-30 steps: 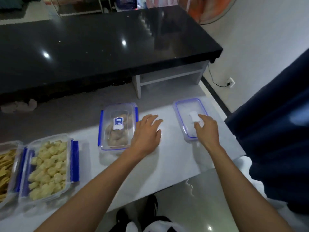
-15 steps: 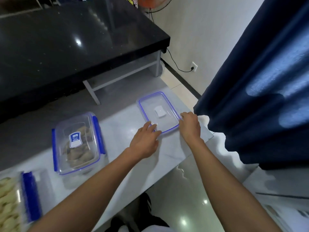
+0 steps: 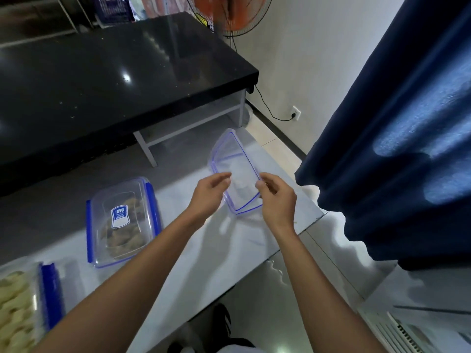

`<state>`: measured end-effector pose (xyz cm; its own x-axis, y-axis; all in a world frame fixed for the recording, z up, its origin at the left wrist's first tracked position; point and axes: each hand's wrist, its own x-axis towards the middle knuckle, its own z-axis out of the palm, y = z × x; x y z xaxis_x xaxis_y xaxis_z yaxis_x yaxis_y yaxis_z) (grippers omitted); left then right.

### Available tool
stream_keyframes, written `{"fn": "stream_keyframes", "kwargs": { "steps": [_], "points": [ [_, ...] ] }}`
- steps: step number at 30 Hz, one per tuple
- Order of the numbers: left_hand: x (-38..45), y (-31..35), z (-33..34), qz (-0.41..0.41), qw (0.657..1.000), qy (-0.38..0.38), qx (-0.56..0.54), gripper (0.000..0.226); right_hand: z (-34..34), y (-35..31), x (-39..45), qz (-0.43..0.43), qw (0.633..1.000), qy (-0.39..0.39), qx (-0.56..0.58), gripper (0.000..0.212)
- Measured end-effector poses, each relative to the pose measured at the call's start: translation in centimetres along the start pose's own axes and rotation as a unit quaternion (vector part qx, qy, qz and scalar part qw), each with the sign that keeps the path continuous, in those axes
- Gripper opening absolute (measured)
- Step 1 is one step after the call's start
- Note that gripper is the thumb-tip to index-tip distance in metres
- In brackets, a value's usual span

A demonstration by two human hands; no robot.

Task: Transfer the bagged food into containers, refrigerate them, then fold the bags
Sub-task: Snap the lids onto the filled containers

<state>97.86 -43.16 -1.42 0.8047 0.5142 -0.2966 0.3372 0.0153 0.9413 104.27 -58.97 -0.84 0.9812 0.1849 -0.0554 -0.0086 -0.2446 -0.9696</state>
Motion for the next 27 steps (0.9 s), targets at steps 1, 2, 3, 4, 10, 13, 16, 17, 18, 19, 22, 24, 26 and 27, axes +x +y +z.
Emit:
{"fn": "stream_keyframes", "kwargs": {
  "steps": [1,2,3,4,10,13,16,17,18,19,22,24,26,27],
  "points": [
    [-0.1,0.9,-0.4,-0.008,0.999,0.011,-0.046,0.028,0.4,-0.7,-0.8,-0.014,1.0,-0.01,0.015,0.017],
    [-0.4,1.8,-0.9,-0.011,0.996,0.023,-0.082,0.03,0.8,-1.4,-1.6,-0.025,0.999,-0.02,0.031,0.017],
    [-0.8,2.5,-1.4,-0.01,0.994,0.036,-0.106,0.031,1.4,-2.0,-2.4,-0.033,0.998,-0.031,0.047,0.017],
    [-1.2,3.1,-2.0,-0.004,0.991,0.052,-0.12,0.03,2.0,-2.5,-3.1,-0.039,0.996,-0.044,0.06,0.018],
    [-5.1,3.6,-6.4,0.02,0.974,0.143,-0.176,0.025,6.0,-3.9,-7.2,-0.152,0.978,-0.139,0.006,0.033],
    [-7.9,3.2,-8.9,0.034,0.962,0.202,-0.179,0.025,7.7,-4.2,-9.4,-0.219,0.953,-0.207,-0.017,0.036],
    [-11.2,2.8,-11.9,0.027,0.948,0.254,-0.19,0.023,9.1,-4.5,-11.7,-0.236,0.94,-0.248,-0.007,0.032],
    [-12.4,2.6,-13.0,0.026,0.941,0.263,-0.209,0.021,9.7,-4.4,-12.3,-0.228,0.942,-0.246,-0.008,0.031],
    [-13.7,2.3,-14.2,0.024,0.936,0.27,-0.225,0.019,10.2,-4.2,-12.8,-0.216,0.946,-0.242,-0.015,0.032],
    [-15.2,1.9,-15.3,0.024,0.93,0.277,-0.238,0.017,10.9,-3.9,-13.3,-0.2,0.949,-0.241,-0.028,0.033],
    [-19.3,-0.4,-18.7,0.028,0.923,0.287,-0.256,0.018,12.9,-4.3,-15.8,-0.148,0.944,-0.288,-0.063,0.042],
    [-22.5,-2.3,-20.8,0.028,0.912,0.292,-0.285,0.014,14.2,-4.8,-18.3,-0.116,0.94,-0.314,-0.058,0.045],
    [-25.8,-4.1,-22.7,0.017,0.897,0.294,-0.329,0.018,15.1,-5.4,-21.6,-0.085,0.939,-0.329,-0.044,0.042],
    [-27.5,-5.2,-23.5,0.01,0.89,0.297,-0.347,0.021,15.4,-5.4,-23.3,-0.078,0.936,-0.339,-0.044,0.039]
  ]
}}
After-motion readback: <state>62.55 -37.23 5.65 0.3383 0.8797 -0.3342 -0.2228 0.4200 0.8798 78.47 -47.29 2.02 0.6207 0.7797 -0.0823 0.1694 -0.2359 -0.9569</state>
